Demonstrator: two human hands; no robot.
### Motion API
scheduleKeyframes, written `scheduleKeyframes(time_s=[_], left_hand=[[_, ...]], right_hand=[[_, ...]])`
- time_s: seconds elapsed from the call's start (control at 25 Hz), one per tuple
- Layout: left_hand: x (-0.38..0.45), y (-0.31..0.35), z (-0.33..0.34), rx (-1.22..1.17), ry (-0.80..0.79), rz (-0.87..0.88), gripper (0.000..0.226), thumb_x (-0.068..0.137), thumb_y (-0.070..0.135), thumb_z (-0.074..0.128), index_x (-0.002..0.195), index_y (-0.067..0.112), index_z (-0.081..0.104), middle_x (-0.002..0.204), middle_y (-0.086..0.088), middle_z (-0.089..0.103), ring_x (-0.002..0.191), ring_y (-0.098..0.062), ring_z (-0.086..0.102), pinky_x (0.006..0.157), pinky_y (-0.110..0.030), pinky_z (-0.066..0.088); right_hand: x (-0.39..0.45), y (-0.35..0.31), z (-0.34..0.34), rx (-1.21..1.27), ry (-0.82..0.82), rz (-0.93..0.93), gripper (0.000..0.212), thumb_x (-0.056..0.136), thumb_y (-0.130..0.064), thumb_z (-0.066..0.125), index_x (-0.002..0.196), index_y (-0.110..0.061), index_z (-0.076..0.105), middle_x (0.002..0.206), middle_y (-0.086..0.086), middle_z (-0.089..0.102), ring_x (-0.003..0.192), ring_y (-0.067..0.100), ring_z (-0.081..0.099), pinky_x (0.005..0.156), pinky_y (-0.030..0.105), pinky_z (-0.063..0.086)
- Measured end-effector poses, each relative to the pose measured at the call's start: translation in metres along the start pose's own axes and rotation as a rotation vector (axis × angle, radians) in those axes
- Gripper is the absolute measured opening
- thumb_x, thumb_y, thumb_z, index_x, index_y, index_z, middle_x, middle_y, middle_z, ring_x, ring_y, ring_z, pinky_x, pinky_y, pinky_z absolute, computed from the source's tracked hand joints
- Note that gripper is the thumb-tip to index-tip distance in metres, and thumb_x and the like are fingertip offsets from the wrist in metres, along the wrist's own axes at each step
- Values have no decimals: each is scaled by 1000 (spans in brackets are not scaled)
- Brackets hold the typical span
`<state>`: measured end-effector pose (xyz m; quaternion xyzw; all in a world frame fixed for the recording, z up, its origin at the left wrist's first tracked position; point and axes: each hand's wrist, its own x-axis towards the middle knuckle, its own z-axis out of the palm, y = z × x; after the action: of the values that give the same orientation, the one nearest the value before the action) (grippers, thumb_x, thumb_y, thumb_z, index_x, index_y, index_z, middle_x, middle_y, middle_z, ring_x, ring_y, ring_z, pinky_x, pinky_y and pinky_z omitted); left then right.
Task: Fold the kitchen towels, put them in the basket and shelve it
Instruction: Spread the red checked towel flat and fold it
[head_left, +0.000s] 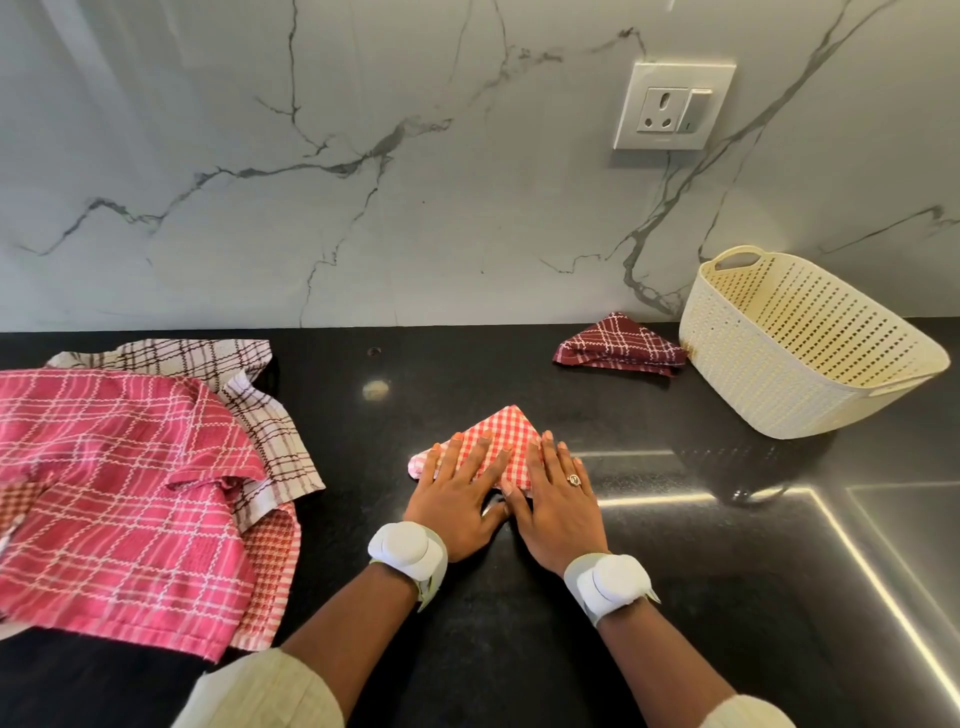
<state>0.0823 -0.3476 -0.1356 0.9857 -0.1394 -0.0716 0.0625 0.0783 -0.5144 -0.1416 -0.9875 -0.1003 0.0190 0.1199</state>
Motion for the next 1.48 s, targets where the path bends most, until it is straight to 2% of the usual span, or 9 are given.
scheduleKeyframes(time_s=[0.24, 0.32, 0.44, 0.6, 0.8, 0.92, 1.08, 1.32, 1.48], left_hand=[[-15, 4, 13, -73, 176, 11, 65, 96, 65, 17, 153, 36, 5, 158, 10, -10, 148, -19, -11, 115, -38, -17], [-19, 1, 14, -115, 273, -45, 64, 95, 64, 19, 150, 31, 26, 160, 7, 15, 148, -20, 10, 120, -40, 1], [-22, -3, 11, -253, 393, -130, 52, 95, 58, 28, 129, 29, 53, 138, 6, 51, 129, -19, 45, 108, -39, 32], [-24, -6, 8, -430, 440, -176, 16, 90, 42, 57, 100, 28, 57, 104, 10, 59, 102, -14, 52, 87, -28, 35], [-23, -9, -2, -536, 314, -244, 36, 84, 44, 67, 115, 29, 56, 106, 14, 59, 104, -11, 49, 92, -31, 42], [-10, -7, -15, -590, 86, -284, 29, 83, 41, 69, 108, 33, 58, 102, 15, 61, 96, -8, 57, 88, -31, 50], [19, 11, -40, -867, -28, -300, 10, 88, 21, 67, 95, 23, 60, 98, 6, 66, 91, -9, 63, 84, -30, 53], [86, 63, -77, -979, 114, -180, 9, 92, 19, 62, 100, 23, 58, 98, 6, 68, 92, -6, 64, 82, -22, 51], [173, 94, -98, -1023, 215, -200, 13, 90, 20, 66, 102, 19, 61, 100, 0, 68, 91, -16, 67, 70, -31, 59]], right_hand=[[-36, 17, 3, 35, 7, 105, 84, 81, -68, -16, 153, -24, -10, 160, -2, -16, 148, 22, -13, 117, 33, -10], [-38, 21, 1, 74, 11, 137, 79, 86, -65, -8, 154, -25, -2, 161, -3, -8, 148, 18, -8, 116, 31, -10], [-35, 28, -6, 67, 81, 143, 88, 83, -68, -14, 152, -26, 22, 160, -4, 17, 148, 13, 10, 119, 35, -5], [-37, 40, -18, 149, 144, 198, 62, 94, -61, 32, 139, -23, 51, 148, -6, 44, 141, 12, 32, 118, 34, 13], [-21, 59, -38, 465, 20, 323, 48, 72, -51, 77, 109, -22, 63, 105, -4, 59, 94, 13, 57, 84, 29, 47], [-6, 74, -42, 707, -106, 369, 37, 57, -37, 89, 76, -15, 67, 68, -5, 61, 61, 11, 55, 60, 28, 44], [6, 94, -55, 847, -205, 320, 31, 59, -16, 88, 66, -13, 58, 63, -1, 58, 58, 12, 55, 56, 26, 45], [49, 157, -117, 1275, 20, 288, 38, 62, 2, 85, 87, -8, 58, 82, 11, 65, 72, 24, 63, 59, 29, 50], [102, 201, -157, 1300, 398, 278, 31, 71, 2, 80, 89, -15, 61, 89, 6, 66, 80, 18, 63, 73, 34, 55]])
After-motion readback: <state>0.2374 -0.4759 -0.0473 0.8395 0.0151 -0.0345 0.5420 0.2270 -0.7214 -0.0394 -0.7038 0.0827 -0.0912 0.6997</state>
